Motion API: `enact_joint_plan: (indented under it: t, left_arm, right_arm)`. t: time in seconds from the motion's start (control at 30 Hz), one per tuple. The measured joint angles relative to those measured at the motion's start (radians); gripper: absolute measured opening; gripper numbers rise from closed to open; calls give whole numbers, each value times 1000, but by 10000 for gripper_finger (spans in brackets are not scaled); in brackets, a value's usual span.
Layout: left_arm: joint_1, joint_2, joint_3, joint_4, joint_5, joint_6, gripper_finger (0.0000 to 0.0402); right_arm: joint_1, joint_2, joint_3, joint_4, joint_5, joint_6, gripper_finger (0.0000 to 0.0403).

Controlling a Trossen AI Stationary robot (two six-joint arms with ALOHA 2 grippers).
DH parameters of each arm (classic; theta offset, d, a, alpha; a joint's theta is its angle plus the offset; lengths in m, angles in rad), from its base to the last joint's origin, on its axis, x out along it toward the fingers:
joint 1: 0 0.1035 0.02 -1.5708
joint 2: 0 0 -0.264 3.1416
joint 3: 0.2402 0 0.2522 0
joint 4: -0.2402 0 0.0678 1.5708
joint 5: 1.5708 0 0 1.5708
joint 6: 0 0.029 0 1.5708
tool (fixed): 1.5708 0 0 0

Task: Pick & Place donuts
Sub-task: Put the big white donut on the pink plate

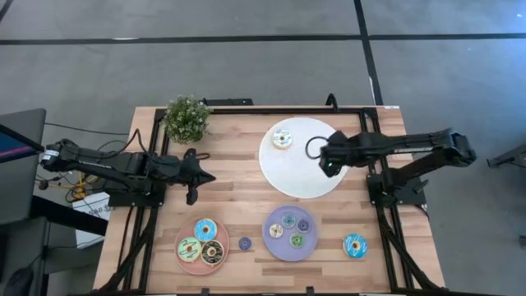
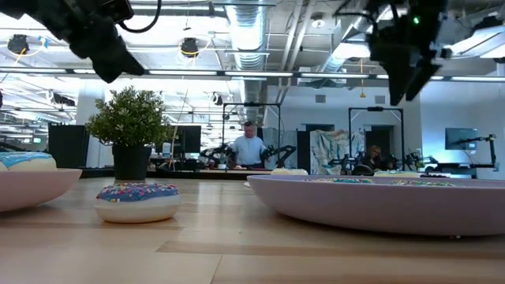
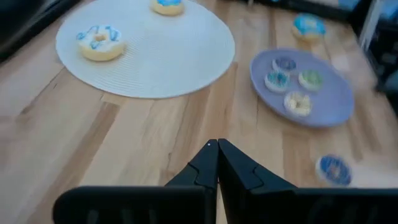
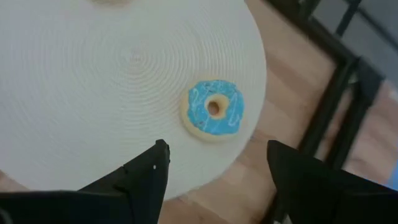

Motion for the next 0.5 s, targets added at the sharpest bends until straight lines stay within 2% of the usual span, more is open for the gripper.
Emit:
enact_joint_plan:
  t: [0.1, 0.17, 0.3, 0.5]
  left_arm:
    - [-9, 38, 40, 0, -28, -87, 0]
    - [-24, 77, 75, -11, -61, -89, 0]
    - [-31, 204, 174, -9, -138, -75, 0]
    - [-4, 432, 378, -40, -214, -63, 0]
  right_arm:
    - [-41, -87, -85, 82, -27, -7, 260]
    - [-58, -142, -126, 135, -33, -33, 260]
    - [-94, -218, -181, 203, -34, -78, 260]
    - [-156, -287, -255, 209, -35, -133, 260]
